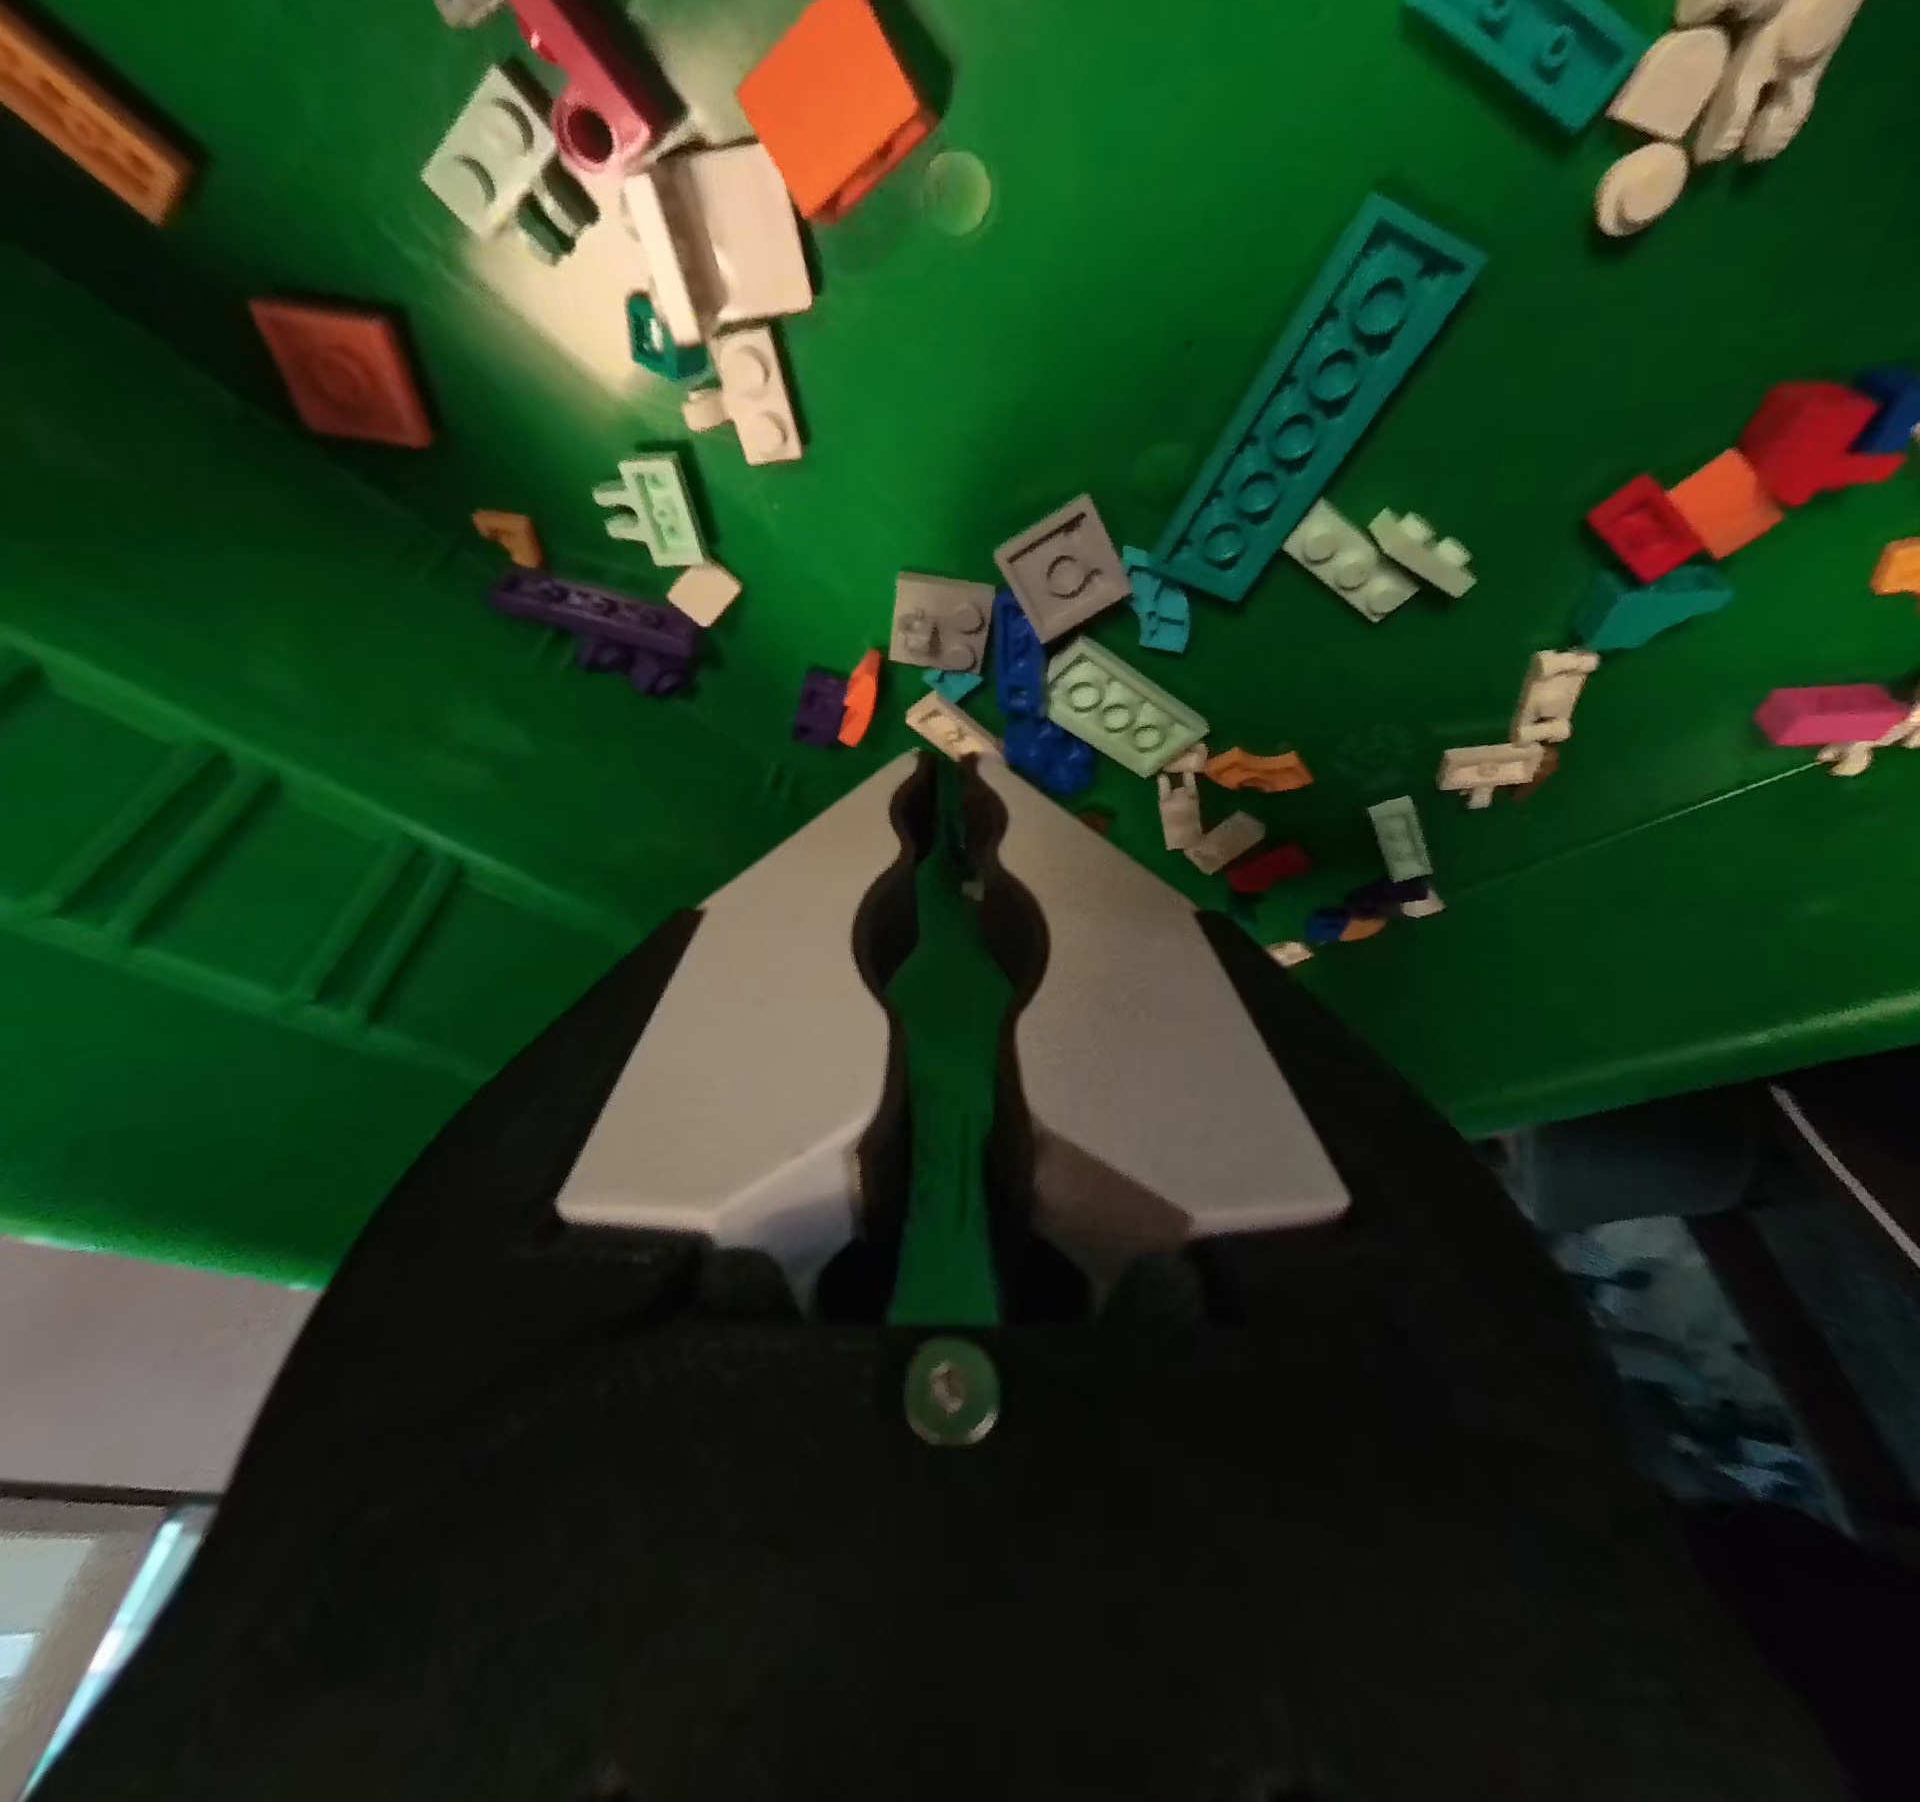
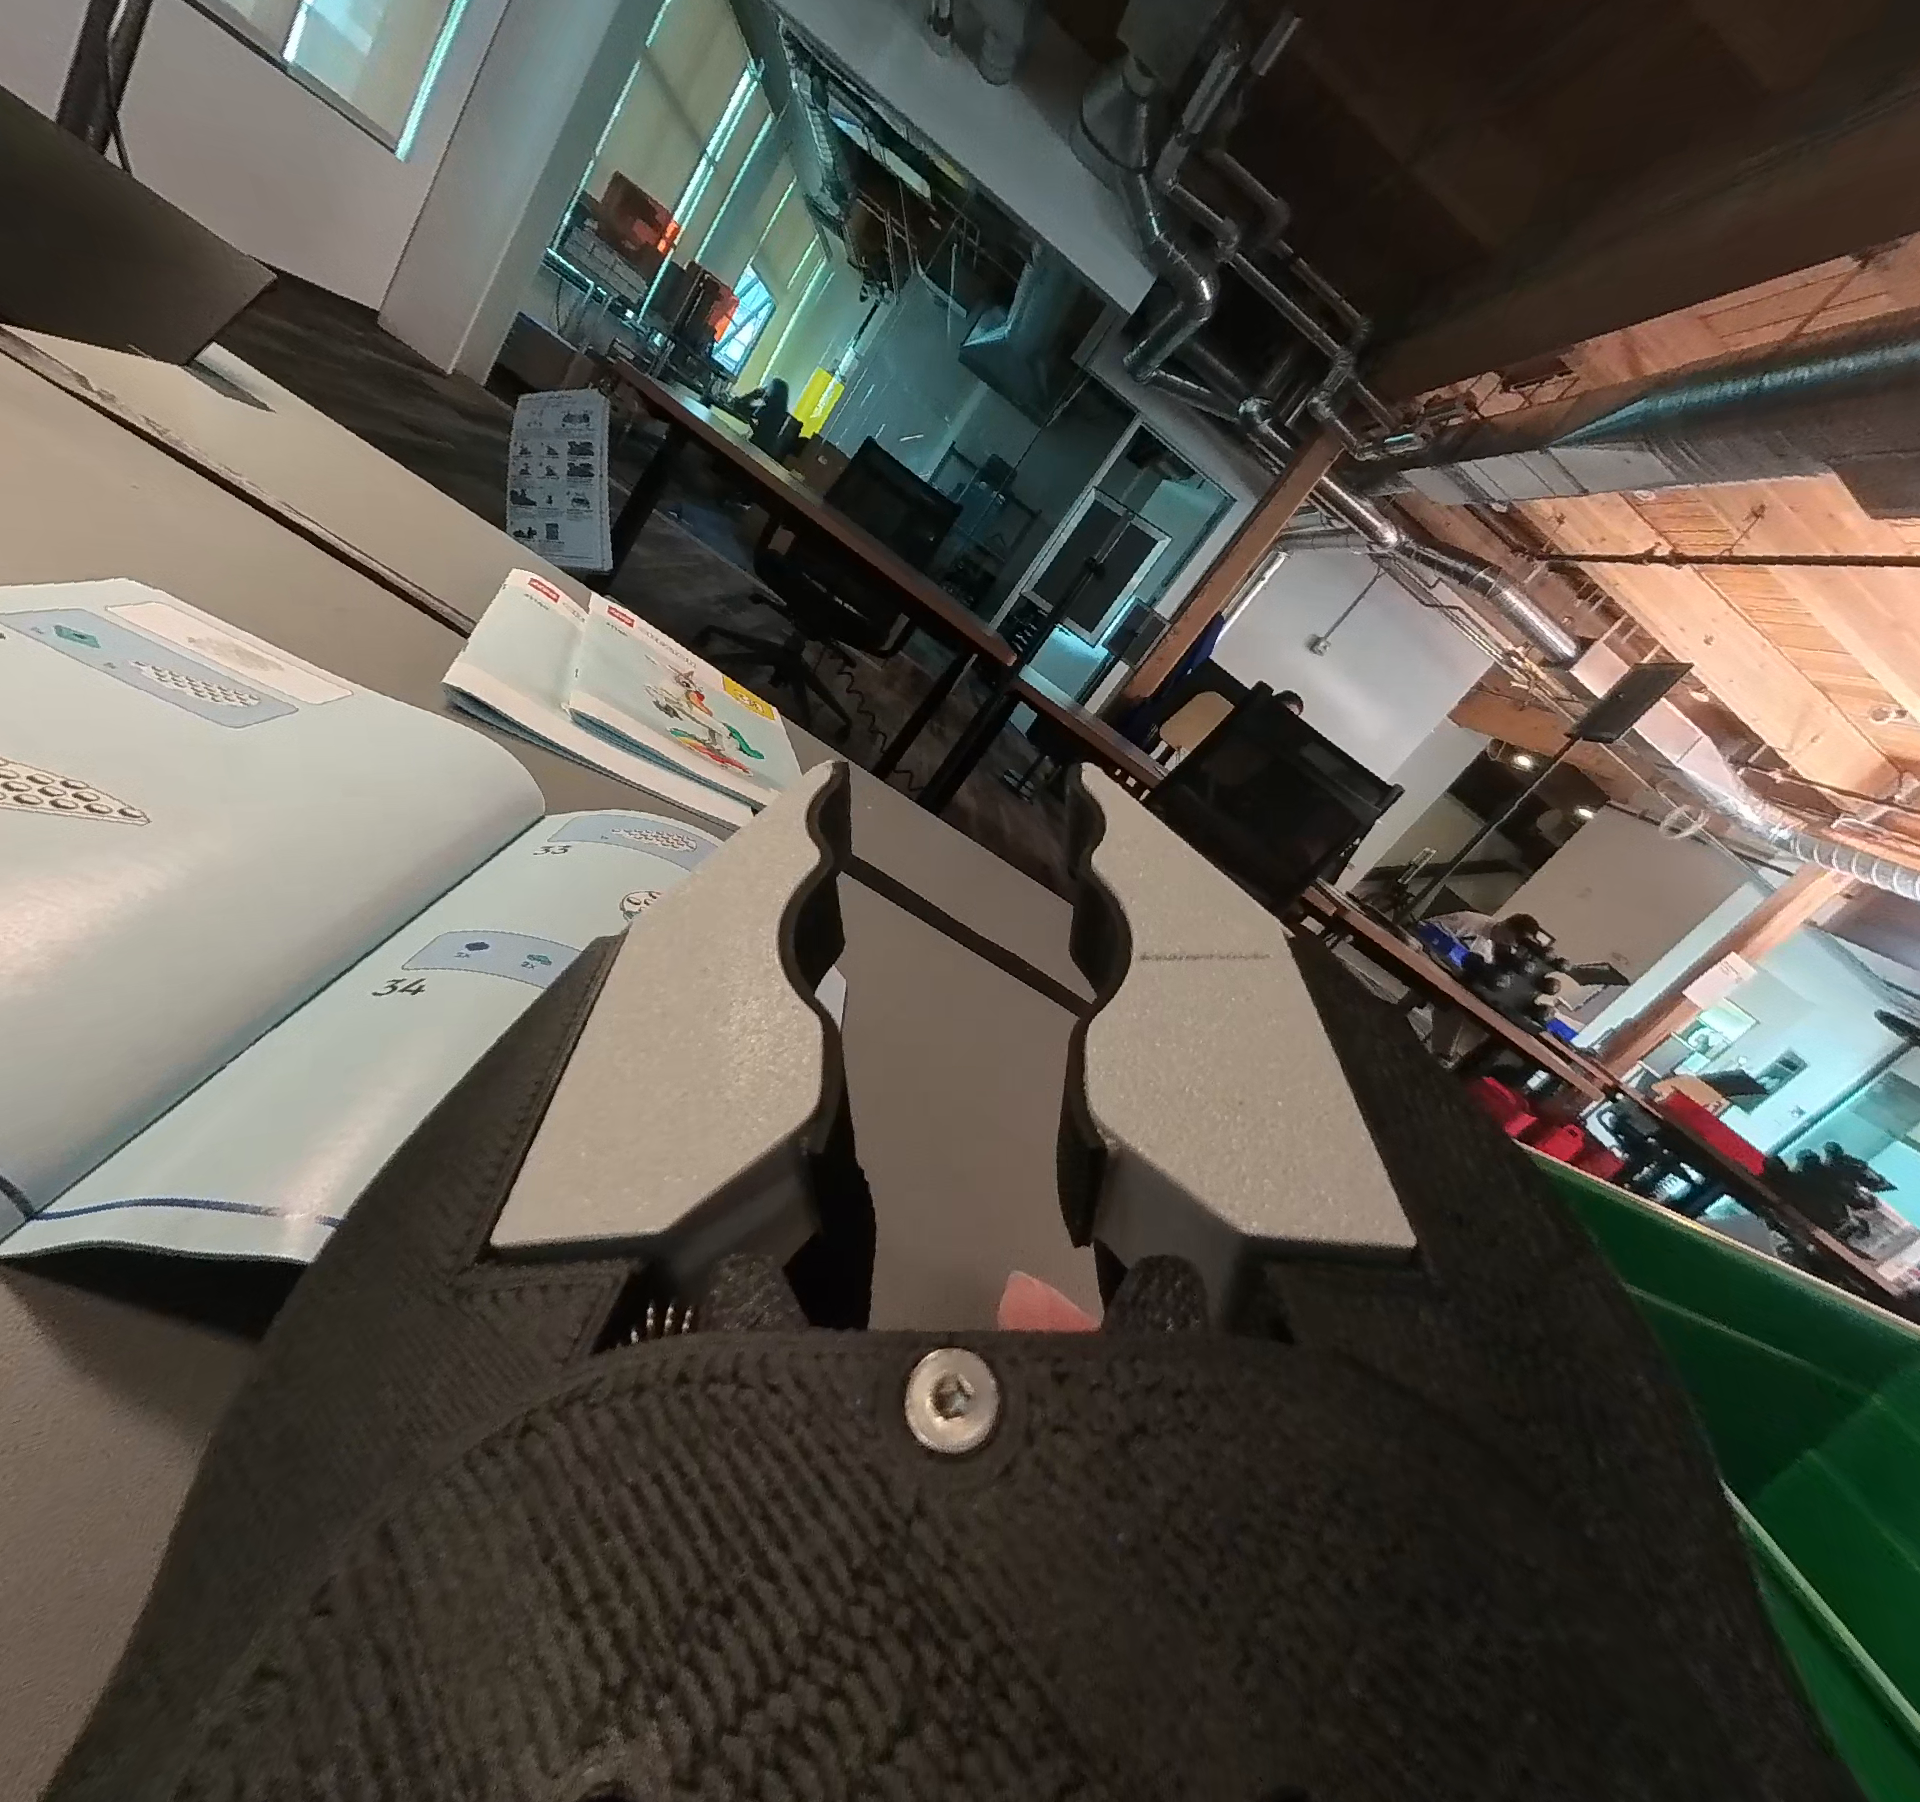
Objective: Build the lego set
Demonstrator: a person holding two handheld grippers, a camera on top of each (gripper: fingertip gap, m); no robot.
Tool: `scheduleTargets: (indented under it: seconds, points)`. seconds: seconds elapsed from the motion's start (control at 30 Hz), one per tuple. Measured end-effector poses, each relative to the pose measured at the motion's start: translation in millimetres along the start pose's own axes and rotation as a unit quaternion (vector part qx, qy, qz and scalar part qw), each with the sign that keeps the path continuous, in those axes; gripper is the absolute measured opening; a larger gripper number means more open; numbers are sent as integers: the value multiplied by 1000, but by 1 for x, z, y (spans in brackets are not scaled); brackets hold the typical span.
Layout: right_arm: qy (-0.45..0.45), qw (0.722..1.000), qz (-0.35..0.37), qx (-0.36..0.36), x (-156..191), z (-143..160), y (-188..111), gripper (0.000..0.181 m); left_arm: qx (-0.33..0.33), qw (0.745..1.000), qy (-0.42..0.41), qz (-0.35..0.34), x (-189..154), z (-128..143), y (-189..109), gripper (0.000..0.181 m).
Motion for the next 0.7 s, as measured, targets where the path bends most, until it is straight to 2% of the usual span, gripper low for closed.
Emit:
scheduleTargets:
  seconds: [0.1, 0.2, 0.37, 0.43, 0.7]
  points:
    - [0, 1000, -1, 1, 0, 0, 0, 40, 37, 999, -18, 20, -2, 6, 6, 1]
    - [1, 1000, -1, 1, 0, 0, 1, 40, 56, 998, -31, 2, -1, 10, 8, 0]
    - [0, 1000, -2, 2, 1, 0, 1, 40, -41, 998, -46, -17, 2, -2, -10, 0]
    - [0, 1000, -2, 2, 1, 0, 1, 39, -61, 997, -41, -17, 1, -6, -11, 0]
    - [1, 1000, -3, 2, 1, 0, 1, 40, -2, 998, -65, 0, -1, 2, 1, 0]
Point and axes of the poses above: each gripper's, where its closed fingertips meet, y out along the fingers, z out of its underside, x = y × z across the jaws, the point moved 8 cm from there along -y, back along the fingers, and after that the axes turned 2 degrees about z, right-handed, at the moved point
